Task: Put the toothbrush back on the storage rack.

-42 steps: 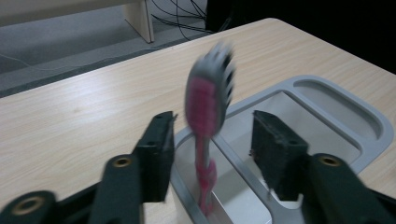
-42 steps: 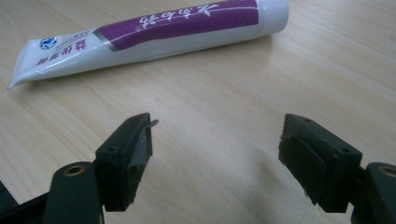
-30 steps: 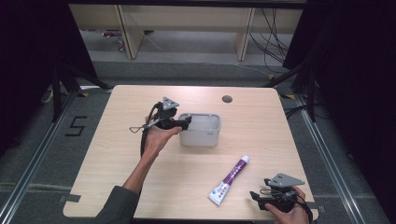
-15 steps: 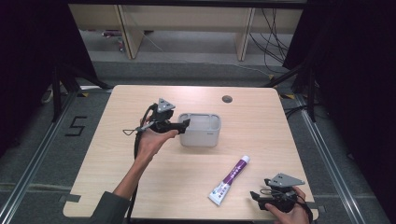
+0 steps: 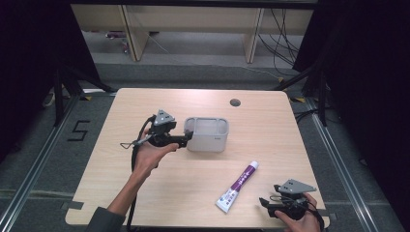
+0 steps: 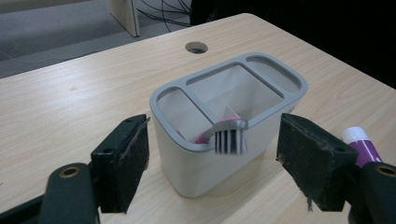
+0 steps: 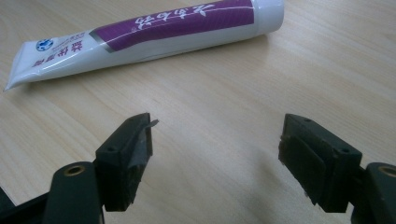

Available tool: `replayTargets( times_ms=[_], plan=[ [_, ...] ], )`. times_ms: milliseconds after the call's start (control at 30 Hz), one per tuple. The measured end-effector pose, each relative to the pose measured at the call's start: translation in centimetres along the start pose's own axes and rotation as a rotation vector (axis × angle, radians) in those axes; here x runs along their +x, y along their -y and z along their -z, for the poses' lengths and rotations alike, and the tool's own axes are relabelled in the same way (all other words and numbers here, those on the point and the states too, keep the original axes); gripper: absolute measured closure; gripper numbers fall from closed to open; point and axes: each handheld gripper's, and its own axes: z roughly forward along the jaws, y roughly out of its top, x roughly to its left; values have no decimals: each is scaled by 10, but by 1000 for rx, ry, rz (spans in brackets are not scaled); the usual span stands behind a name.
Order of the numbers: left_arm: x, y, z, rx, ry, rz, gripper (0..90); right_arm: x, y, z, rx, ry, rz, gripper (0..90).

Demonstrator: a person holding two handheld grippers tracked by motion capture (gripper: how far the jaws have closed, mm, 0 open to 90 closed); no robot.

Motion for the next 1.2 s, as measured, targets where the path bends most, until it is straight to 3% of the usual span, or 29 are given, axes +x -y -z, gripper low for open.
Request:
replayTargets(
  times_ms=[133, 267, 600, 1200],
  plan=[
    [-1, 3, 6, 0, 6, -2, 248, 1, 0, 0, 9, -7, -22, 263],
    [0, 9, 10, 8, 13, -2, 248, -1, 0, 0, 3, -5, 2, 262],
    [3, 23, 22, 1, 16, 22, 248, -1, 0, 1, 0, 4, 1, 263],
    [4, 48, 47, 0, 17, -10, 245, -1, 0, 1, -1, 6, 2, 263]
  ],
)
